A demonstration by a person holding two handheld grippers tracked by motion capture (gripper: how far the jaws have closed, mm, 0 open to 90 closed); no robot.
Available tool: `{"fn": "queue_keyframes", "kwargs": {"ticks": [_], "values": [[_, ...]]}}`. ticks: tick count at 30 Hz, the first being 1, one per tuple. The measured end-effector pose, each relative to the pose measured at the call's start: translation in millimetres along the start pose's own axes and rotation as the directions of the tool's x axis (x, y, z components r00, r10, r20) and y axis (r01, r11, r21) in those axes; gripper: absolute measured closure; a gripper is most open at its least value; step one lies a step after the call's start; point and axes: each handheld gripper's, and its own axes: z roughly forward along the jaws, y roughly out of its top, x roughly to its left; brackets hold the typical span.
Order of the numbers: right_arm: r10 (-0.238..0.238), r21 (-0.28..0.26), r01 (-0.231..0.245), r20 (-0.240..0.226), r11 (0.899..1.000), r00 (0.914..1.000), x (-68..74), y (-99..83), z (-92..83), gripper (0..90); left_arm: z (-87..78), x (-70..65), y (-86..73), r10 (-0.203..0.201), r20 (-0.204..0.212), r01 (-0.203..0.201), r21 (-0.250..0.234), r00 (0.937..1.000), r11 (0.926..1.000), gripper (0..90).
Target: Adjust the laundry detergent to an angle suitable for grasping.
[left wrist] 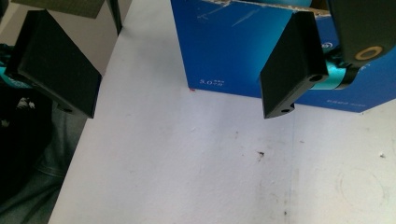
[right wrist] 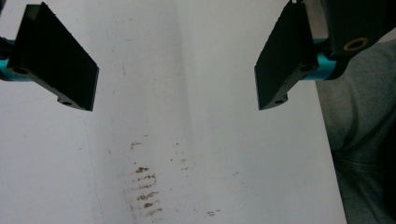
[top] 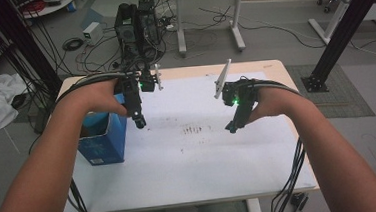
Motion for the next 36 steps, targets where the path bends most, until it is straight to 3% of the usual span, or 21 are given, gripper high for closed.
{"fn": "queue_keyframes", "kwargs": {"ticks": [36], "values": [[0.009,0.010,-0.009,-0.013,1.000,0.9999,-3.3,-1.4,5.7,12.8,-0.1,1.5,4.1,-0.007,-0.001,0.006,-0.003,1.0000,1.0000,12.5]]}}
